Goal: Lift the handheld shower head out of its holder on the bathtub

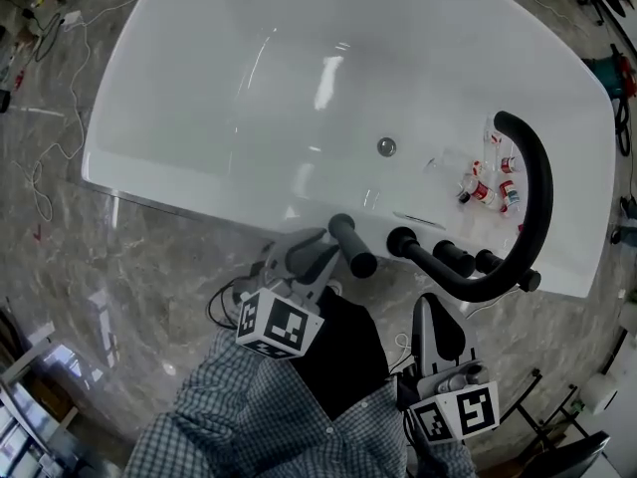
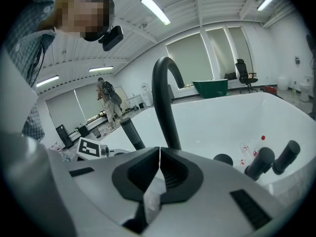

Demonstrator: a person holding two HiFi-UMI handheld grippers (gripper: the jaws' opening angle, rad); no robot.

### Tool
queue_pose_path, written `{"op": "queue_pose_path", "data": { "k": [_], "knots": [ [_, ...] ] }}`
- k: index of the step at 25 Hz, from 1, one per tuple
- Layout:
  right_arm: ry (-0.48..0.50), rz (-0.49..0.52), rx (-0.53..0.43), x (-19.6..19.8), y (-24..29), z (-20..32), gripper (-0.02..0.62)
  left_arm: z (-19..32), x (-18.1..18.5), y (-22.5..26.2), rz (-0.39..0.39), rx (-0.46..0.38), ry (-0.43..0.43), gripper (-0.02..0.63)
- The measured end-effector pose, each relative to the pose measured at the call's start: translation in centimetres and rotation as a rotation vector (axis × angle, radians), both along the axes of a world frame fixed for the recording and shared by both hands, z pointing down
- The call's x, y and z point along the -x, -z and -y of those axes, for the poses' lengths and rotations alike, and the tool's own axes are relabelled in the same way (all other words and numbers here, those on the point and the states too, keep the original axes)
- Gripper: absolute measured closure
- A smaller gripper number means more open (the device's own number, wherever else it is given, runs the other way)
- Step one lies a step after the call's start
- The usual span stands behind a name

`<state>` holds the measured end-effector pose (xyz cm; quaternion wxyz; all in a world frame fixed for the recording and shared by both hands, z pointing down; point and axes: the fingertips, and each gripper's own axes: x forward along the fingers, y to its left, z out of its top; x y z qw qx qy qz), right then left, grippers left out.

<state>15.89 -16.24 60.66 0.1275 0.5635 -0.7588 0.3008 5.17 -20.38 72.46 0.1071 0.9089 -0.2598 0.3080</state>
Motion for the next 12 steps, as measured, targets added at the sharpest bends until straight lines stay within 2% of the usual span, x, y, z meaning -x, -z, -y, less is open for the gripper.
{"op": "queue_pose_path", "data": {
  "k": [4,8,12],
  "knots": [
    [-0.016,0.004,0.004,-0.5,-0.8,-0.4,0.577,0.4,-1.1,-0.1,-0.027,-0.008,-0.012,0.491],
    [-0.065,0.065,0.011,-1.2,-1.0,-0.8,0.577,0.9,-2.2,-0.2,-0.044,-0.030,-0.018,0.479],
    [-0.079,0.052,-0.005,-1.8,-1.3,-0.9,0.577,1.8,-3.0,-0.1,-0.051,-0.090,-0.027,0.479]
  ]
}}
